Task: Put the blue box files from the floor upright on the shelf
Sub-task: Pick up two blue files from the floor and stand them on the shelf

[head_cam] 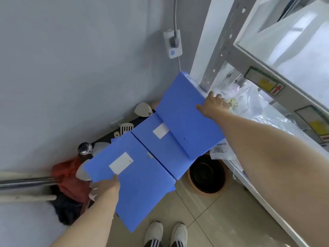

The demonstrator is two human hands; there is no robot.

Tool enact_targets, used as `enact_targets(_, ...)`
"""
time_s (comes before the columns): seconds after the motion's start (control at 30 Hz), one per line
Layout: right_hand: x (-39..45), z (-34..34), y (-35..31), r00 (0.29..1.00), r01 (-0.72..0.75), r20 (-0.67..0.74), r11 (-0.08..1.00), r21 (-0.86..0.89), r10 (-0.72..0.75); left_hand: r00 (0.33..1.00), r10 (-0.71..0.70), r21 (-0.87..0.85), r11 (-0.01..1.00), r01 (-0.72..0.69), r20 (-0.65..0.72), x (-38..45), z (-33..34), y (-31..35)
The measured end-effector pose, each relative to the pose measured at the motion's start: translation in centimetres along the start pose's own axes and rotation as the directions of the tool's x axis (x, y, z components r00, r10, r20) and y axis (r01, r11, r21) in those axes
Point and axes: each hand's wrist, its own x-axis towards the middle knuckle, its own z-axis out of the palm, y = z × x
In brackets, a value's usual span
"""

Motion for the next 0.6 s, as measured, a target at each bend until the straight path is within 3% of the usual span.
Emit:
enact_targets(0.17, 1.4, 1.2, 0.6, 1.000, -0.007, 0.007, 0.999, 0.037, 0.006, 0.995, -0.034, -0.099, 0.994, 0.043, 0.092, 0.7, 2.0, -1.0)
enact_targets(0.27, 1.5, 1.8, 0.3, 0.998, 0.025, -0.051, 0.994, 0.104, -0.020, 0.997, -0.047, -0.112, 0.992, 0.055, 0.069, 1.2, 2.7, -1.0)
enact_targets(0.6, -1.0, 2.4, -1.4, 0.989, 0.120, -0.117, 0.958, 0.262, -0.092, 0.983, -0.042, -0.288, 0.953, 0.094, 0.181, 0.4, 1.0, -1.2)
